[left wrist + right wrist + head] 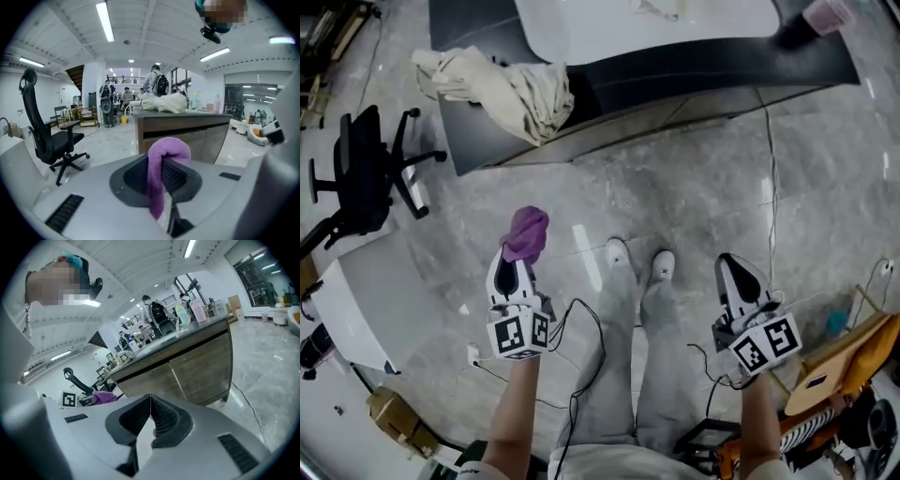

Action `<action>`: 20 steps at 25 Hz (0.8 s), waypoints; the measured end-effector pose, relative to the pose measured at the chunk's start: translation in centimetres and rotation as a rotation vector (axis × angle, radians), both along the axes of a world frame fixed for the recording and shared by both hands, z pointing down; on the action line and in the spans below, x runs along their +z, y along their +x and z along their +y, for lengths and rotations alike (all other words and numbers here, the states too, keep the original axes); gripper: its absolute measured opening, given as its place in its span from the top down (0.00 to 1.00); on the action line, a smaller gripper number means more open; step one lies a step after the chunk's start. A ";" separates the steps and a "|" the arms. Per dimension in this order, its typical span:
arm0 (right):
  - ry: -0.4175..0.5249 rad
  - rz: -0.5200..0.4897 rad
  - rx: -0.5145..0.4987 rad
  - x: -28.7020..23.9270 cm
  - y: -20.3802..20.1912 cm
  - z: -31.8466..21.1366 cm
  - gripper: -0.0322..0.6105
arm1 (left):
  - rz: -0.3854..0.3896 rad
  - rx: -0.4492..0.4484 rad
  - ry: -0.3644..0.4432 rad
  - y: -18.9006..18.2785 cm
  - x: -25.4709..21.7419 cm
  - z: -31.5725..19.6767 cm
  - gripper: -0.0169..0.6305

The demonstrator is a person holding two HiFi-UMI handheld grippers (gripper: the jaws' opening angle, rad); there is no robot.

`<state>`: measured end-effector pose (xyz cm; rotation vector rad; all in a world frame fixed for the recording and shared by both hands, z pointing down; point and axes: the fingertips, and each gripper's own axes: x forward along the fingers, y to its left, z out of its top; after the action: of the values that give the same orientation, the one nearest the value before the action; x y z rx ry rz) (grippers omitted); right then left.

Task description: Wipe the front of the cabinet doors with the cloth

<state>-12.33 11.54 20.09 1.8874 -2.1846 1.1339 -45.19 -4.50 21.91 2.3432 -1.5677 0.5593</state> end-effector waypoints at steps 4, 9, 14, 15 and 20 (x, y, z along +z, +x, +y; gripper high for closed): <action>0.046 0.031 -0.024 -4.9 1.1 1.1 0.91 | 0.048 0.053 0.047 3.3 -7.0 3.7 0.90; 0.095 0.066 -0.055 -13.0 1.8 3.9 0.91 | 0.157 0.124 0.074 7.1 -16.8 7.9 0.90; 0.258 0.137 0.010 -25.6 4.5 6.0 0.91 | 0.228 0.241 0.167 10.8 -27.2 10.3 0.90; 0.308 0.158 0.036 -28.4 5.3 6.2 0.91 | 0.233 0.250 0.192 11.4 -28.7 10.1 0.90; 0.439 0.260 0.089 -37.2 7.8 8.1 0.91 | 0.323 0.288 0.287 13.9 -36.3 10.3 0.90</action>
<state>-4.58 19.60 -17.06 2.1590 -2.3535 0.3969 -31.30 5.83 -14.39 2.7259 -1.2417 -0.0006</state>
